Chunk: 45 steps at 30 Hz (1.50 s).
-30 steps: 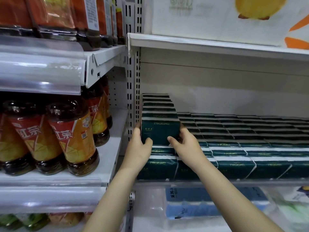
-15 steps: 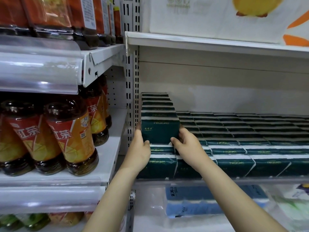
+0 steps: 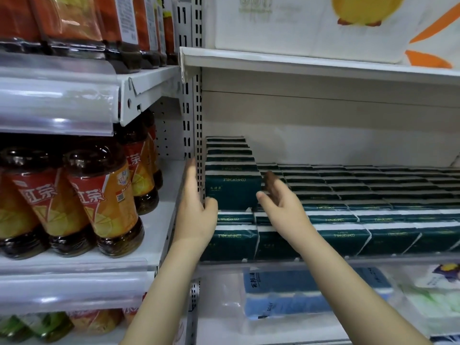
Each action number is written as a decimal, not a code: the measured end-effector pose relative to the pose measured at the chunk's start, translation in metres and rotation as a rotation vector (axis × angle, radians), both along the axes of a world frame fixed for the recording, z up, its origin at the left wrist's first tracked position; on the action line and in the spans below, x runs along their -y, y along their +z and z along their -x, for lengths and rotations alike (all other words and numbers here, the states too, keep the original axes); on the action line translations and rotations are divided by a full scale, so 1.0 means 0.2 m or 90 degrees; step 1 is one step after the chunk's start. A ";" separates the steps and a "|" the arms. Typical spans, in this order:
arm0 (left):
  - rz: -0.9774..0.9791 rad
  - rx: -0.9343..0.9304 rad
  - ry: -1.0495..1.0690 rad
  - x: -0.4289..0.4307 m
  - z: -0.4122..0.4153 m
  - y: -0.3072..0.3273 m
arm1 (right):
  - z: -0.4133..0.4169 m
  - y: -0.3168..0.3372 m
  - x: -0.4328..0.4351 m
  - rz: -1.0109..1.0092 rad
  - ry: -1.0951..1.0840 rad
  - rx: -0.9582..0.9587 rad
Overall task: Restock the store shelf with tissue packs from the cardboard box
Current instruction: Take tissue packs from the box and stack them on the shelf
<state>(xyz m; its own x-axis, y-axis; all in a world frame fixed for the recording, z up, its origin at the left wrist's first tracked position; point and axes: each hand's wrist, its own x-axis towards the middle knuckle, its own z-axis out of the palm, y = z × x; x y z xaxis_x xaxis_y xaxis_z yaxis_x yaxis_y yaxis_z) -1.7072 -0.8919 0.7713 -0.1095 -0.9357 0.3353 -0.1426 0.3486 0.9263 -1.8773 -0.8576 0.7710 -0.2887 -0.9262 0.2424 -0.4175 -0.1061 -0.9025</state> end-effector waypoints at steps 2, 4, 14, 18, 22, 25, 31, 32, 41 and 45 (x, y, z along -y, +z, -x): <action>0.063 0.011 0.001 -0.04 0.01 0.04 | 0.01 0.03 -0.04 0.041 -0.011 0.046; 0.109 0.039 -0.013 -0.08 0.04 0.08 | 0.01 0.06 -0.08 0.083 -0.025 0.096; 0.166 0.052 -0.178 -0.28 0.34 0.07 | 0.18 0.14 -0.43 0.224 -0.080 0.192; 0.135 0.040 -0.254 -0.38 0.52 0.03 | 0.32 0.10 -0.62 0.232 -0.146 0.205; 0.130 0.066 -0.329 -0.52 0.72 -0.03 | 0.47 0.00 -0.86 0.216 -0.231 0.237; 0.096 0.099 -0.374 -0.62 0.82 -0.12 | 0.57 -0.10 -1.01 0.192 -0.272 0.258; 0.006 0.224 -0.454 -0.84 0.96 -0.37 | 0.71 -0.40 -1.29 0.110 -0.340 0.296; -0.008 0.243 -0.460 -0.87 0.97 -0.42 | 0.71 -0.47 -1.32 0.093 -0.346 0.304; -0.237 0.400 -0.524 -1.09 0.89 -1.16 | 0.67 -1.27 -1.59 -0.153 -0.408 0.393; -0.489 0.395 -0.443 -1.12 0.81 -1.55 | 0.62 -1.61 -1.63 -0.290 -0.418 0.437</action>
